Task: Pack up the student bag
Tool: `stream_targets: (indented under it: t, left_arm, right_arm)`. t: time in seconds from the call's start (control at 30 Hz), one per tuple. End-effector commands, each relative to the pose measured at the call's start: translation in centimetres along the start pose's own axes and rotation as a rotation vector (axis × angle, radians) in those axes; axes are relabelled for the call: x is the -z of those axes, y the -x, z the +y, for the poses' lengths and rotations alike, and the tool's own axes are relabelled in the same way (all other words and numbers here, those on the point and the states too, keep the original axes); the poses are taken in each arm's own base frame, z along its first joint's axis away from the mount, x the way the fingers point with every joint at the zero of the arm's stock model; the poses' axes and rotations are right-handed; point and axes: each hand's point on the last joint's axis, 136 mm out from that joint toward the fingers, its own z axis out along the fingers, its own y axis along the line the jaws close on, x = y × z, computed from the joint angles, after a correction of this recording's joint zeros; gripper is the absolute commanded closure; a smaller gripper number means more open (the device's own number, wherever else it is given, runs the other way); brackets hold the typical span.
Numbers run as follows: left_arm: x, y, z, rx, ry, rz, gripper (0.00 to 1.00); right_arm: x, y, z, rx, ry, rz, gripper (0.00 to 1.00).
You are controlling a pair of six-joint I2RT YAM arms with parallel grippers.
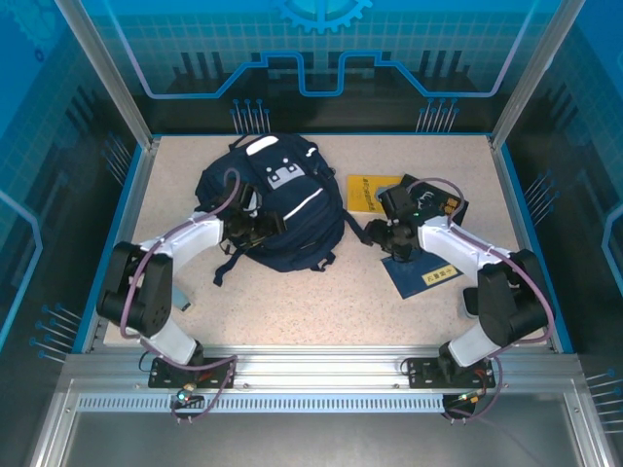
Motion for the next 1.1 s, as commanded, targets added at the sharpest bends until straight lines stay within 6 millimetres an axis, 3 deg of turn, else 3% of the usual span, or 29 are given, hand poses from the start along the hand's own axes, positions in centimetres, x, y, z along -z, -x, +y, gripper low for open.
stream_targets:
  t: [0.0,0.1,0.23,0.4,0.57,0.7,0.93,1.0,1.07]
  left_arm:
    - [-1.1,1.8,-0.3,0.027,0.005,-0.037,0.35]
    - [-2.2,2.5,3.2,0.060,0.142,-0.053,0.35]
    - [-1.6,3.4,8.8,0.138,0.293,-0.062,0.35]
    - [0.5,4.9,11.3,0.180,0.326,-0.098,0.35]
    - [2.5,6.1,10.6,0.163,0.316,-0.145,0.34]
    - [4.3,6.3,9.1,0.159,0.261,-0.178,0.32]
    - [6.7,4.5,5.7,0.111,0.151,-0.182,0.29]
    - [6.7,3.5,4.2,0.067,0.122,-0.157,0.30]
    - [6.5,2.4,2.4,0.022,0.085,-0.129,0.30]
  right_arm:
    - [-0.2,-0.1,-1.3,-0.005,-0.005,0.027,0.26]
    - [-1.2,0.0,-2.1,-0.005,-0.036,0.050,0.27]
    - [-2.5,0.0,-3.0,0.001,-0.084,0.078,0.28]
    - [-3.6,-0.5,-4.1,-0.004,-0.160,0.105,0.29]
    - [-4.4,-2.3,-4.3,0.028,-0.174,0.156,0.29]
    - [-5.0,-5.5,-2.8,0.094,-0.090,0.247,0.32]
    - [-4.5,-12.9,0.0,0.263,0.049,0.397,0.35]
    - [-4.0,-14.2,0.4,0.294,0.091,0.427,0.36]
    - [-3.2,-14.2,0.6,0.301,0.132,0.429,0.36]
